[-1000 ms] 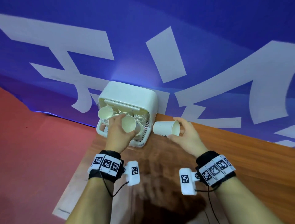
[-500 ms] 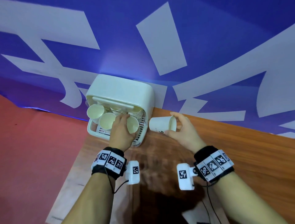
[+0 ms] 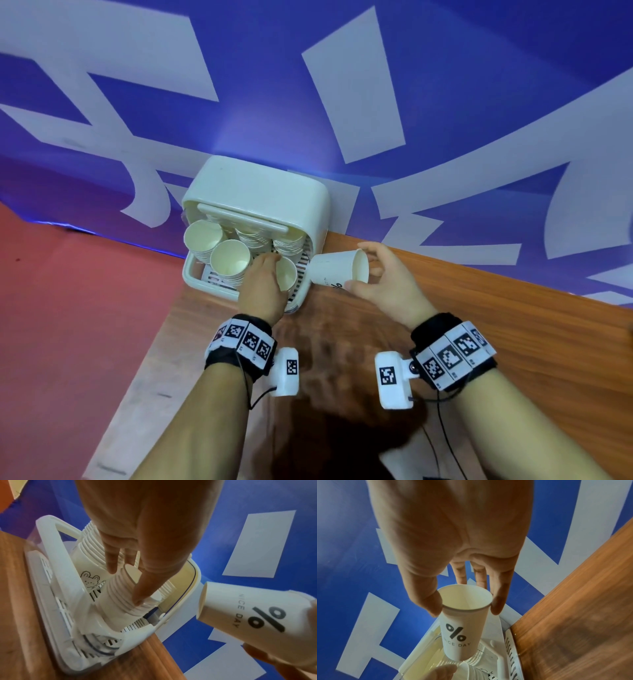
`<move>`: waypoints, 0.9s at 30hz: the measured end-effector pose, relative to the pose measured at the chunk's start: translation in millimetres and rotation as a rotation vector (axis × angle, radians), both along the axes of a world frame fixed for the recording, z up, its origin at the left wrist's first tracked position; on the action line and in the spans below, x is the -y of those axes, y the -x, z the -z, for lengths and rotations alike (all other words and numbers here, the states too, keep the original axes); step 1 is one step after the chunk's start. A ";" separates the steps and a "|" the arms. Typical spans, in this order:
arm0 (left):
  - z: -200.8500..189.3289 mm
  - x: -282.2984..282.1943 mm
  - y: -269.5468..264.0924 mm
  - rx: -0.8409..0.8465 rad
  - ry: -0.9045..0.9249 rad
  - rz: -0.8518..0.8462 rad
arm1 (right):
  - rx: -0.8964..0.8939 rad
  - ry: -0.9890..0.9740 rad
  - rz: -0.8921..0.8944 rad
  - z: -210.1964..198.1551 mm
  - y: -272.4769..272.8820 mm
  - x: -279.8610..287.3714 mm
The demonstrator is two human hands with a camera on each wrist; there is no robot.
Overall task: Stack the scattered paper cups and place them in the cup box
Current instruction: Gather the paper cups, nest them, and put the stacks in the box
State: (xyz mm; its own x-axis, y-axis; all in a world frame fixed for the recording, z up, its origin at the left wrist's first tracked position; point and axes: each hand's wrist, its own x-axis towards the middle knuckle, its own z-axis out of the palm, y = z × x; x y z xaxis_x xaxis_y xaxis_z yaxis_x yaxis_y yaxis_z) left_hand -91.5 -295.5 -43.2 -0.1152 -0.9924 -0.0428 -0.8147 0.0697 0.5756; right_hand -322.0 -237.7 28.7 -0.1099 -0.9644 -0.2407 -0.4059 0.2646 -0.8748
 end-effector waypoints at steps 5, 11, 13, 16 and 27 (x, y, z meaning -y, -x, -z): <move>-6.8 -3.3 -7.7 -0.054 -0.028 0.040 | -0.126 0.060 -0.056 -14.9 -14.9 2.5; -31.2 -27.0 -36.9 -0.278 0.077 -0.002 | -0.313 0.188 -0.256 -30.8 -53.5 9.9; -37.7 -35.2 -50.2 -0.368 0.056 -0.072 | -0.411 0.222 -0.326 -29.7 -67.2 14.4; -41.8 -44.6 -70.4 -0.450 0.024 -0.190 | -0.565 0.257 -0.415 -24.8 -86.2 22.1; -32.6 -55.7 -112.8 -0.471 0.024 -0.350 | -0.935 0.183 -0.649 -6.1 -131.0 49.6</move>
State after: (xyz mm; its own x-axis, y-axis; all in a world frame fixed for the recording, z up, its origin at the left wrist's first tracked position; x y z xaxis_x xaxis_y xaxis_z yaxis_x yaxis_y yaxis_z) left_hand 21.2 -239.8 -10.6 0.2179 -0.9750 -0.0438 -0.4488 -0.1400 0.8826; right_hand -191.1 -287.3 34.9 0.3583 -0.9166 -0.1776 -0.9291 -0.3313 -0.1643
